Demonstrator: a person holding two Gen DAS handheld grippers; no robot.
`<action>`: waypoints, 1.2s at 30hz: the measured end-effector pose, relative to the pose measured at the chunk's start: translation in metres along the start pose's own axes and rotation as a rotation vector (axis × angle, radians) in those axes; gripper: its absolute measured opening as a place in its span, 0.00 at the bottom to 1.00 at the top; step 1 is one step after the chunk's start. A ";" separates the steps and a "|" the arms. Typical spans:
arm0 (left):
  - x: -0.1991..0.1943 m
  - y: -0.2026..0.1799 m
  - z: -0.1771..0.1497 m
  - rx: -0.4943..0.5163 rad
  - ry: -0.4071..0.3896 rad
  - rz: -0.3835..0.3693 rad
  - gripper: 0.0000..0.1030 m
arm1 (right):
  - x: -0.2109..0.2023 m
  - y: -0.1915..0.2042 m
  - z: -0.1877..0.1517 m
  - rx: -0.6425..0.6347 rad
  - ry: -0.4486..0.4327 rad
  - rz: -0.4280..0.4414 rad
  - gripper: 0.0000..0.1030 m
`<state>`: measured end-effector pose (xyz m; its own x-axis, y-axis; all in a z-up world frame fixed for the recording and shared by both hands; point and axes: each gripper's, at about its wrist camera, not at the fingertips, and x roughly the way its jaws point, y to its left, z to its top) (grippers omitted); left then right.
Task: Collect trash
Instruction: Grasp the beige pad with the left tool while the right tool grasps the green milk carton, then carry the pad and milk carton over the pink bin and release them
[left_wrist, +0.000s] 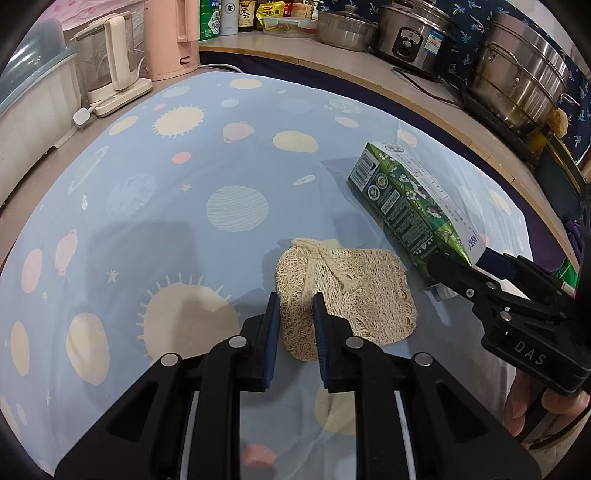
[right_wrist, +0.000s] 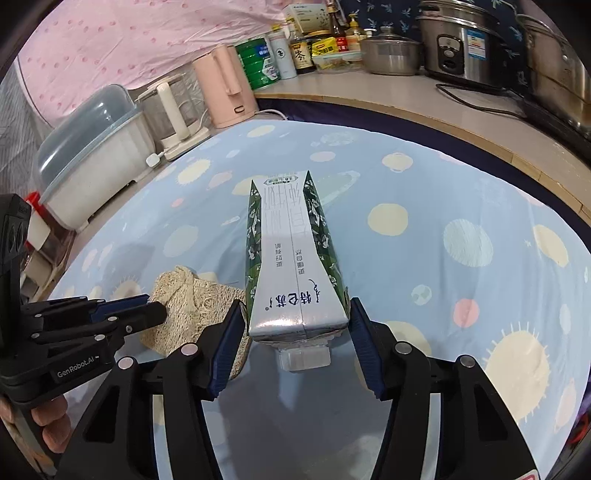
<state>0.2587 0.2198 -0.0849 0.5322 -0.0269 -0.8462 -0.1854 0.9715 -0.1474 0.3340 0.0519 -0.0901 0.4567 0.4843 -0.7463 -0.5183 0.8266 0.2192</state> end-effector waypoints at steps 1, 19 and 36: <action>-0.002 0.000 0.000 0.000 -0.001 -0.002 0.17 | -0.004 0.001 -0.002 0.008 -0.005 -0.006 0.53; -0.094 -0.053 -0.064 0.148 -0.027 -0.094 0.17 | -0.153 0.012 -0.099 0.276 -0.111 -0.168 0.52; -0.171 -0.121 -0.135 0.315 -0.055 -0.188 0.17 | -0.285 0.005 -0.192 0.418 -0.242 -0.293 0.52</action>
<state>0.0786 0.0752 0.0082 0.5784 -0.2073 -0.7890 0.1789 0.9759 -0.1253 0.0629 -0.1370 0.0031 0.7169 0.2282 -0.6587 -0.0367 0.9559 0.2913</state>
